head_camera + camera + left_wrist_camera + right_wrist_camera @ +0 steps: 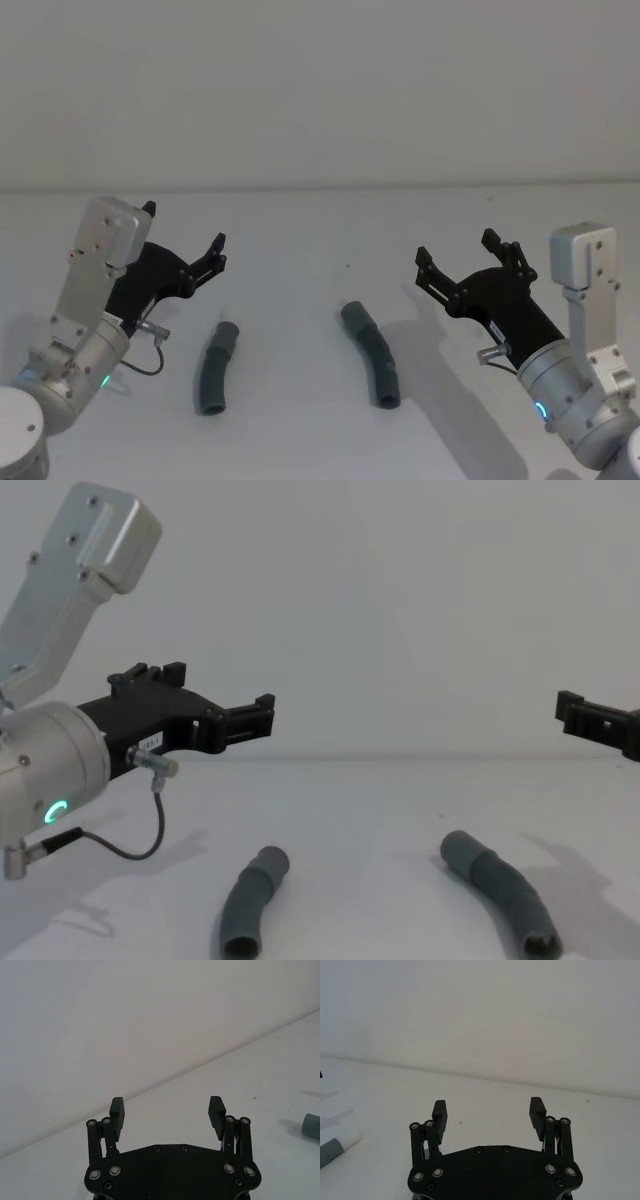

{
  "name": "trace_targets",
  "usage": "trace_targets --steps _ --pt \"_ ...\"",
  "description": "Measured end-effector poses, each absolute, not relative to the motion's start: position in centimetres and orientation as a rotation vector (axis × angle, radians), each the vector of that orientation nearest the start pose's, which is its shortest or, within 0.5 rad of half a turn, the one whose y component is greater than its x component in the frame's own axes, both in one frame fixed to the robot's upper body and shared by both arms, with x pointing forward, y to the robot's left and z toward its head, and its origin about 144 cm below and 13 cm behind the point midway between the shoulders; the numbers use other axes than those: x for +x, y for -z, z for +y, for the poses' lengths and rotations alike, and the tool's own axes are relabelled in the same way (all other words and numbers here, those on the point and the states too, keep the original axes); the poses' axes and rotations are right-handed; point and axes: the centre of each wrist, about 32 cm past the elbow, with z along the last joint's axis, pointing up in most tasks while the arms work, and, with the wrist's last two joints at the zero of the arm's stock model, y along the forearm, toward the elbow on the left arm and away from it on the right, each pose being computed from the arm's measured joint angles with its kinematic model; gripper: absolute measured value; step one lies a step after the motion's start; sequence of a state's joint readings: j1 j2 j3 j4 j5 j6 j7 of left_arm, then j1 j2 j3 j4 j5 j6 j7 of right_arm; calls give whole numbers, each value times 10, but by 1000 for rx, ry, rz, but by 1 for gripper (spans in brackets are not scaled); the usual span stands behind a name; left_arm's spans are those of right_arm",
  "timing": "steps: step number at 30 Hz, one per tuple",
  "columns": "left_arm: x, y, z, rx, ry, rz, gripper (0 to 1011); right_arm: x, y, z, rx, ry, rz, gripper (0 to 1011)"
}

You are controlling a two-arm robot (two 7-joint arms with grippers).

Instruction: Use both hands to pick up one end of the pipe from the table, align the ends, and insert them.

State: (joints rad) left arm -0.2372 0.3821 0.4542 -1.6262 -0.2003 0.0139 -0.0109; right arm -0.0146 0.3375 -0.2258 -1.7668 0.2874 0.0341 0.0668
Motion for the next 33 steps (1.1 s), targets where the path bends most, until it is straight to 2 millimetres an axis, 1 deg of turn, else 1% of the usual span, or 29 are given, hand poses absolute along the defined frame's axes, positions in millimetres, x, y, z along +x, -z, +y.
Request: trace_targets --steps 33 --pt "492 -1204 198 61 -1124 -268 1001 443 -1189 -237 26 1229 -75 1000"
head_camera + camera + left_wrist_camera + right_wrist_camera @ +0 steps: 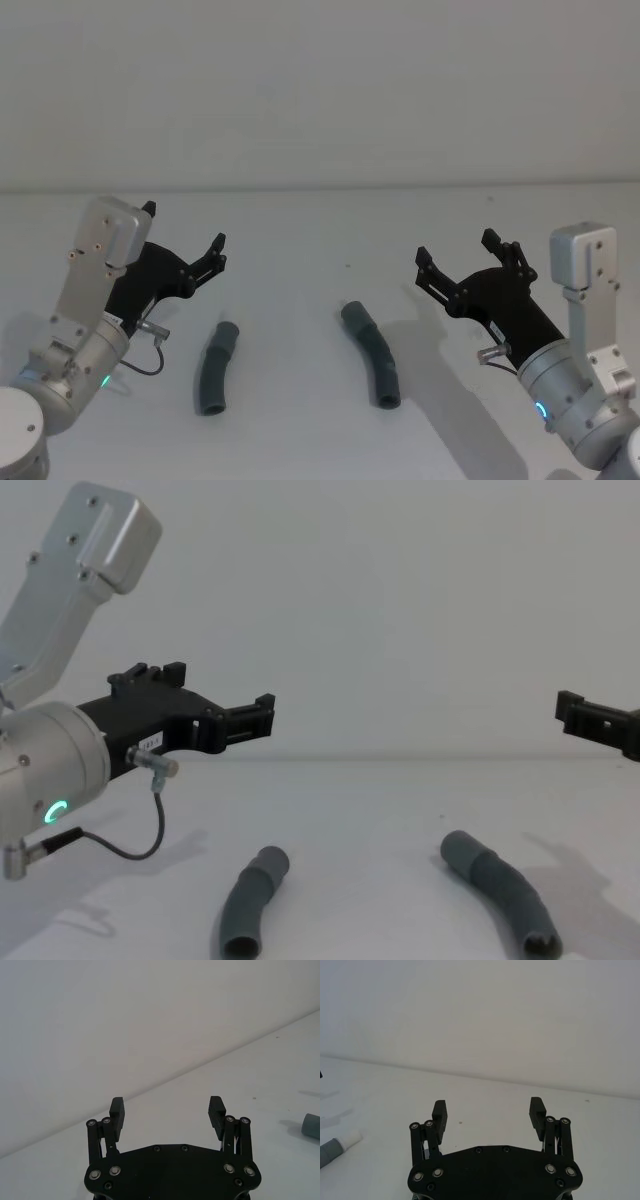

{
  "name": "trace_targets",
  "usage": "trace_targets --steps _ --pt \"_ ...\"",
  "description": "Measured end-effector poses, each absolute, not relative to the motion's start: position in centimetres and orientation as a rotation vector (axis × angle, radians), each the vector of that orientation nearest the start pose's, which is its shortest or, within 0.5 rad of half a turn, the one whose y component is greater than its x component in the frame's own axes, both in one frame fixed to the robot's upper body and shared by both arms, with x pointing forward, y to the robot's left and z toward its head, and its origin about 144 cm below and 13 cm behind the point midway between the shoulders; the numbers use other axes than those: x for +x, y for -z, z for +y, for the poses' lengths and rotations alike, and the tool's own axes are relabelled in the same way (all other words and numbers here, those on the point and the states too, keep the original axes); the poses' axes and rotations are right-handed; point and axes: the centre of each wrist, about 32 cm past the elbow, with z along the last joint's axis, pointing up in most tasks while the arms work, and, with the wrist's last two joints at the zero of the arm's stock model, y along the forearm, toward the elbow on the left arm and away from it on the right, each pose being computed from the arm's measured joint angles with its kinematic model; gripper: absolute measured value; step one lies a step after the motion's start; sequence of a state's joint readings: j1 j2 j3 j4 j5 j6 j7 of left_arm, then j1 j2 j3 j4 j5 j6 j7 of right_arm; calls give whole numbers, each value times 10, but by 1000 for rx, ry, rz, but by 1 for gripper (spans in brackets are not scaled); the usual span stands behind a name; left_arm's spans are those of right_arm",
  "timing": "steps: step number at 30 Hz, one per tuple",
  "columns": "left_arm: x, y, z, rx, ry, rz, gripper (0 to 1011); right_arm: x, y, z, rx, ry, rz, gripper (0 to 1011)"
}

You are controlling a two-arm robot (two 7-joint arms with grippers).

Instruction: Use both hands to pick up one end of the pipe from the table, align the ends, and insert them.

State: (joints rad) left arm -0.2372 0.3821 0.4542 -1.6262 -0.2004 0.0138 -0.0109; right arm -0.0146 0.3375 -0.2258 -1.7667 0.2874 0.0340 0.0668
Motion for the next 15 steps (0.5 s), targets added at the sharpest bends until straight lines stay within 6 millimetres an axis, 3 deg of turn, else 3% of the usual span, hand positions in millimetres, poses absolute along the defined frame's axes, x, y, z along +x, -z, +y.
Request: trace_targets --steps 15 --pt "492 -1204 198 61 -1124 -268 1001 443 -1189 -237 26 1230 -75 1000"
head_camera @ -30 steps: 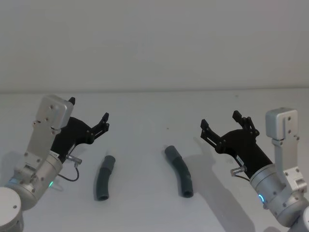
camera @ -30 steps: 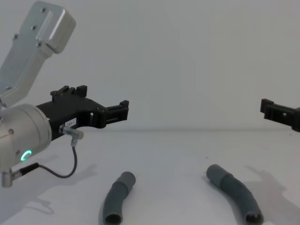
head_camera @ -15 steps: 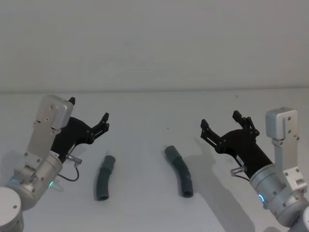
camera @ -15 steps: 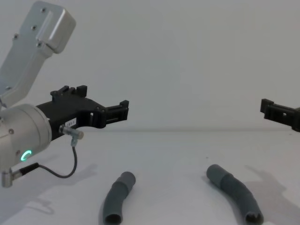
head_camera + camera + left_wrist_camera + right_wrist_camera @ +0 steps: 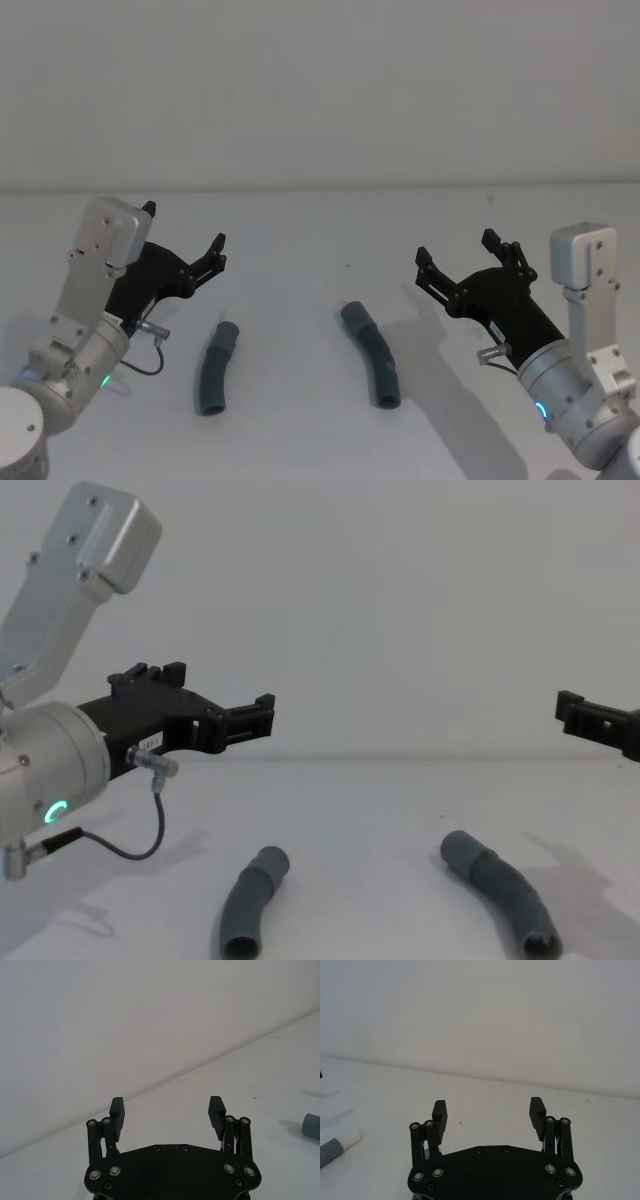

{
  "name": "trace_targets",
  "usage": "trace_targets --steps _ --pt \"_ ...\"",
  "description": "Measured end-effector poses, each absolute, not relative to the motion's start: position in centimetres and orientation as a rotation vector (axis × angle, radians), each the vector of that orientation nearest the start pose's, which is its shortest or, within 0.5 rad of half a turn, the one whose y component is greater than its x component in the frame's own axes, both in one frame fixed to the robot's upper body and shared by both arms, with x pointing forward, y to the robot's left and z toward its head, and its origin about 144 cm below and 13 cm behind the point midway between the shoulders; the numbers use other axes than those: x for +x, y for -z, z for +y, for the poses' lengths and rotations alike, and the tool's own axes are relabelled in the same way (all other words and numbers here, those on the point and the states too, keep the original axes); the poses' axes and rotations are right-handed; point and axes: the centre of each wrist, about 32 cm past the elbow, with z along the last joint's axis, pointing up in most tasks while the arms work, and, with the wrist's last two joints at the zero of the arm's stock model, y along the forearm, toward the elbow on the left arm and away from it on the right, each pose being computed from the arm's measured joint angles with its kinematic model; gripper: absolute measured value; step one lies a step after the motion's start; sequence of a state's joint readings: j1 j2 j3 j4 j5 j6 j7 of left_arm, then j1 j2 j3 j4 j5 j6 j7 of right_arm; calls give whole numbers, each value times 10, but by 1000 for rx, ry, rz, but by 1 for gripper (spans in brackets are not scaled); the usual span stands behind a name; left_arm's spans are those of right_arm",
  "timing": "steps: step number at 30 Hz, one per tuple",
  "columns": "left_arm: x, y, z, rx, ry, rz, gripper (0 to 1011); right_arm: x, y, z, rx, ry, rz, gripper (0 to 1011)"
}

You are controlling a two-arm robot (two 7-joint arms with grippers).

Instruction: Use both hands to pick up one end of the pipe from the table, align the ends, and insert them.

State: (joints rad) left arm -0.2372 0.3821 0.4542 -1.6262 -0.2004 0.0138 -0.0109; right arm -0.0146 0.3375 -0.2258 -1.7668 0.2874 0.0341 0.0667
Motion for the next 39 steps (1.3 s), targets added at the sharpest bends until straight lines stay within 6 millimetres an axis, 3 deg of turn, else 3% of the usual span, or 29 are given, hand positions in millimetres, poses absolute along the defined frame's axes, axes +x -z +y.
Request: trace_targets --steps 39 --pt "492 -1204 198 61 -1124 -268 1001 443 -1189 -237 26 1230 -75 1000"
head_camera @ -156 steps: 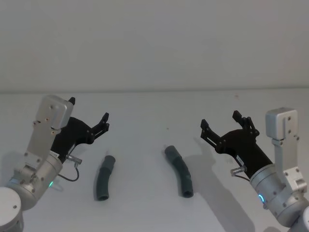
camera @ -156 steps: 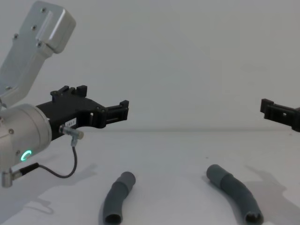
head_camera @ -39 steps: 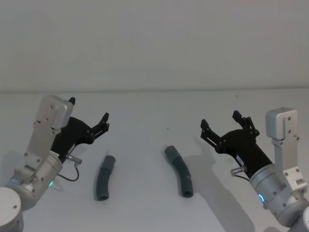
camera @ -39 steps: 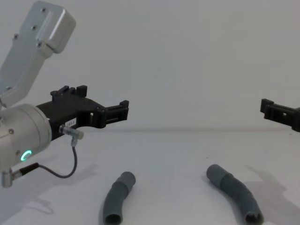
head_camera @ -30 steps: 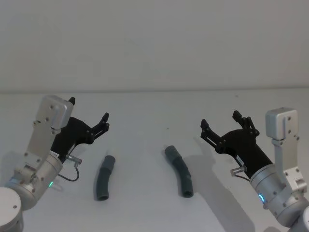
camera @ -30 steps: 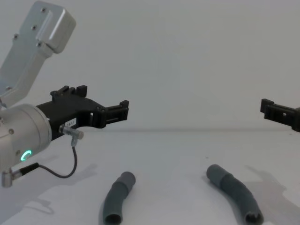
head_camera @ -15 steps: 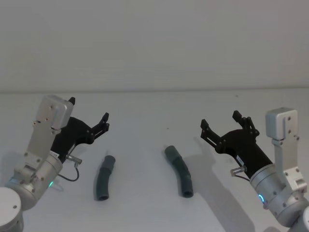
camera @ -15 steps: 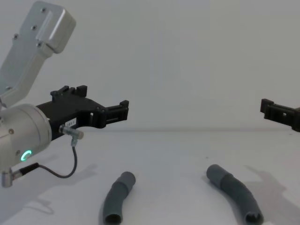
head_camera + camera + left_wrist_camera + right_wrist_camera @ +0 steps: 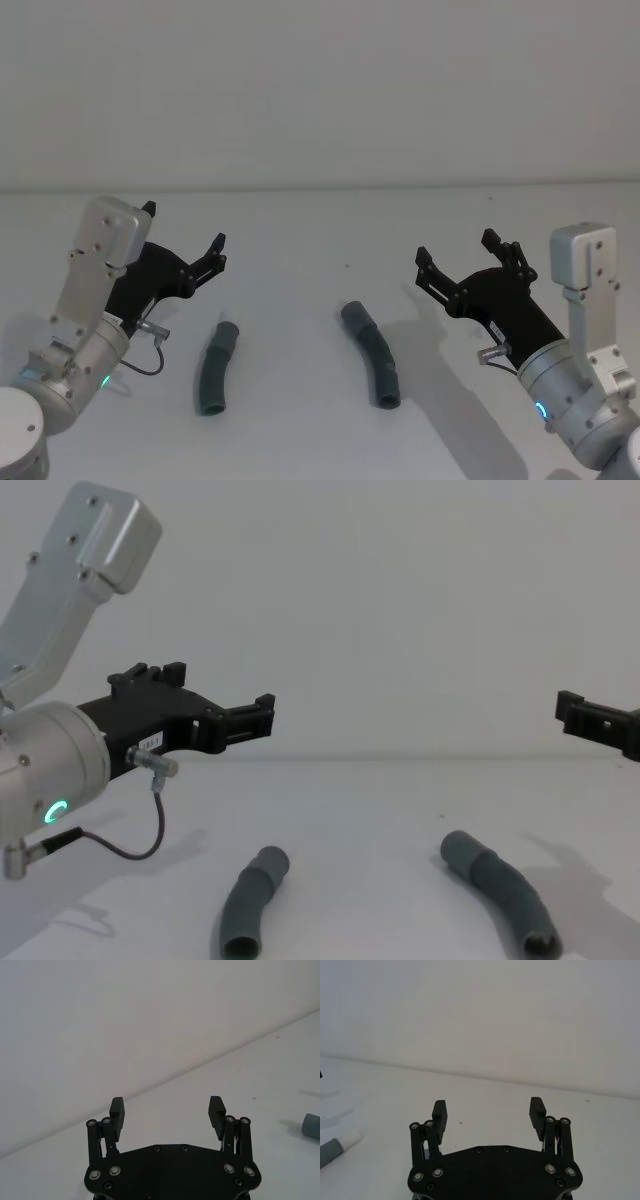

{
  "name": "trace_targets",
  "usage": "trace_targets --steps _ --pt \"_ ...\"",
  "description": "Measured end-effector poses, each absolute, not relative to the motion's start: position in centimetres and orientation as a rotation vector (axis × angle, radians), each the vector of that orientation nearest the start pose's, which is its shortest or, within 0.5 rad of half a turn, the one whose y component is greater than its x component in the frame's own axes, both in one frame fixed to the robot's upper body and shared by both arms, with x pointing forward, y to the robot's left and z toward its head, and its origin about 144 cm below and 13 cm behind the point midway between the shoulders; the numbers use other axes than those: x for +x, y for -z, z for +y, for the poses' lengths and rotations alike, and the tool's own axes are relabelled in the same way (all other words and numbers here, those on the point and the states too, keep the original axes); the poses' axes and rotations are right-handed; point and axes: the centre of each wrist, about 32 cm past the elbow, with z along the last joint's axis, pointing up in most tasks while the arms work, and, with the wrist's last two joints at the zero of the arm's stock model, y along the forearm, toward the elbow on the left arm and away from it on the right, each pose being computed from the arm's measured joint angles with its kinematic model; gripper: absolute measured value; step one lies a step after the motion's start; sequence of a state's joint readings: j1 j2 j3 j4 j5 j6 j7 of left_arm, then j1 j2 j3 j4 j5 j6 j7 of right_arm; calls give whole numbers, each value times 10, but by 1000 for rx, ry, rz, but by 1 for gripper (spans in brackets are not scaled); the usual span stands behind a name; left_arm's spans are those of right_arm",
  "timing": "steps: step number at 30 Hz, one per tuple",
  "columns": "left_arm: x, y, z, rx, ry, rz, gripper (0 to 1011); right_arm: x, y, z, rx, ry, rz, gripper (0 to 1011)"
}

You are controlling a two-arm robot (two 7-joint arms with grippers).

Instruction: Use both hands to pick up one end of the pipe from the table, align the ends, and insert them.

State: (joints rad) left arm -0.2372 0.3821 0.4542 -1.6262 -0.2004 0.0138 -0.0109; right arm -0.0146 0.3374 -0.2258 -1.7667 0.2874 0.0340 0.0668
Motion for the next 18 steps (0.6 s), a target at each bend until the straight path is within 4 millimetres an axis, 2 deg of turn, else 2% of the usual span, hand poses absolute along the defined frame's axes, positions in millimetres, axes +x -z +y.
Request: trace_targets --steps 7,18 --pt "491 -1208 199 69 -1133 -262 1001 443 -1189 -237 26 1230 -75 1000" --pt "484 -1226 196 114 -1208 -179 1001 443 -1189 -237 26 1229 -75 1000"
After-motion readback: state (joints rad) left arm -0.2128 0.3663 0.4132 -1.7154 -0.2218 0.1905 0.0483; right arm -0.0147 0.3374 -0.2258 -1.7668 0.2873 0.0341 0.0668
